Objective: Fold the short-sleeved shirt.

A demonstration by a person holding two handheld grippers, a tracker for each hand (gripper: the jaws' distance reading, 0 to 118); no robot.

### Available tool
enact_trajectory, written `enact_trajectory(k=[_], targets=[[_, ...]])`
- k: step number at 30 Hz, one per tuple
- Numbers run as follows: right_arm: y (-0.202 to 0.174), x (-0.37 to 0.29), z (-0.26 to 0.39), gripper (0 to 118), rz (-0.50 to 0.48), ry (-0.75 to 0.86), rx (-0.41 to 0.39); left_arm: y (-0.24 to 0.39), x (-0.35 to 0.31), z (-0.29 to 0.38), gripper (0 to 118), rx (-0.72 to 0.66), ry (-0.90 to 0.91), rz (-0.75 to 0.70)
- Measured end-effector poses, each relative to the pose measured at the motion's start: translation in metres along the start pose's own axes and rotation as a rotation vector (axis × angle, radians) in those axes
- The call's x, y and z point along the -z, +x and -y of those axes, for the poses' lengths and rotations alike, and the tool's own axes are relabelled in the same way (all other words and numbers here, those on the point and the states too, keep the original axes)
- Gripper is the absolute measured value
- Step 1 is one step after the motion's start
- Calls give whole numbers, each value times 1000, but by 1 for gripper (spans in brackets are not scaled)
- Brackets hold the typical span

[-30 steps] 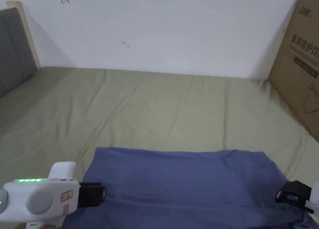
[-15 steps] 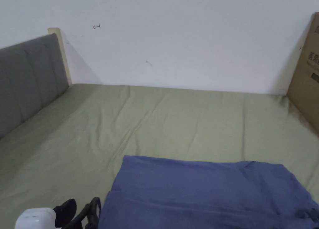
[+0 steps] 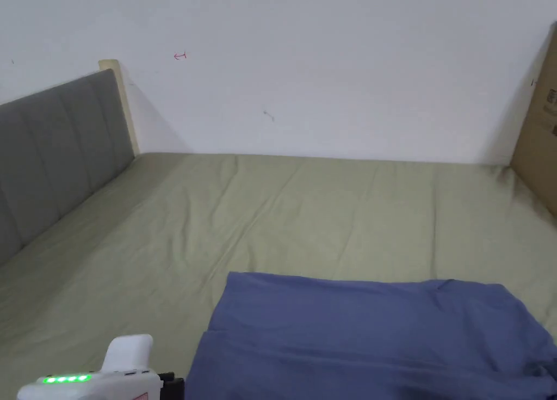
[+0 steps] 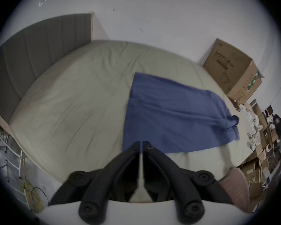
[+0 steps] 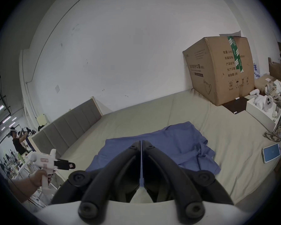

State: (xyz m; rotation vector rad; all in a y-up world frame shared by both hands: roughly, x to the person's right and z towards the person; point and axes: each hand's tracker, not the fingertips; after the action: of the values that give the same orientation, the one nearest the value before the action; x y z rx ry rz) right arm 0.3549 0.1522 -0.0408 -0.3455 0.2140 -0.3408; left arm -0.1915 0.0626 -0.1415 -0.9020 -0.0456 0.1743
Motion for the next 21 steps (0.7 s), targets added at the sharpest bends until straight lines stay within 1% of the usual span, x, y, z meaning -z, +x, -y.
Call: enact_trajectory(k=[1, 2, 3, 4, 5, 7, 9, 10, 11, 13, 14, 15, 16, 17, 18, 19, 21], targets=[[-8, -2, -1, 2, 8, -9, -2, -3, 16, -3, 45, 15, -32, -34], [-5, -1, 0, 2, 13, -21, 0, -6, 33, -3, 87, 15, -64, -50], [-2, 1, 0, 2, 16, -33, 3, -8, 45, -3, 118, 12, -86, -74], [1, 3, 1, 2, 21, -44, 4, -4, 52, 2, 114, 3, -57, -63], [2, 2, 4, 2, 30, -52, 3, -3, 67, 1, 112, 11, -90, -96], [8, 6, 5, 2, 48, -77, 1, 2, 90, 4, 112, 32, -138, -85], [11, 9, 7, 2, 69, -96, -3, 0, 110, 11, 113, 35, -207, -110], [14, 10, 7, 2, 81, -103, -2, 3, 119, 15, 117, 43, -210, -121], [17, 12, 7, 2, 89, -107, 1, 9, 118, 15, 118, 56, -173, -123], [23, 12, 7, 2, 108, -109, 4, 15, 118, 12, 118, 103, -184, -183], [28, 14, 8, 2, 117, -112, 6, 21, 112, 10, 115, 130, -176, -190], [34, 16, 8, 2, 125, -116, 8, 29, 106, 9, 105, 165, -150, -182], [41, 19, 9, 2, 138, -124, 11, 38, 95, 12, 82, 208, -125, -165], [44, 21, 8, 2, 161, -135, 12, 46, 87, 14, 58, 259, -98, -140], [51, 24, 7, 2, 185, -149, 22, 53, 82, 16, 28, 293, -81, -107], [61, 28, 6, 2, 198, -171, 46, 58, 77, 16, 6, 314, -67, -95], [78, 41, 2, 2, 203, -260, 113, 60, 69, 17, 6, 294, -55, -91]])
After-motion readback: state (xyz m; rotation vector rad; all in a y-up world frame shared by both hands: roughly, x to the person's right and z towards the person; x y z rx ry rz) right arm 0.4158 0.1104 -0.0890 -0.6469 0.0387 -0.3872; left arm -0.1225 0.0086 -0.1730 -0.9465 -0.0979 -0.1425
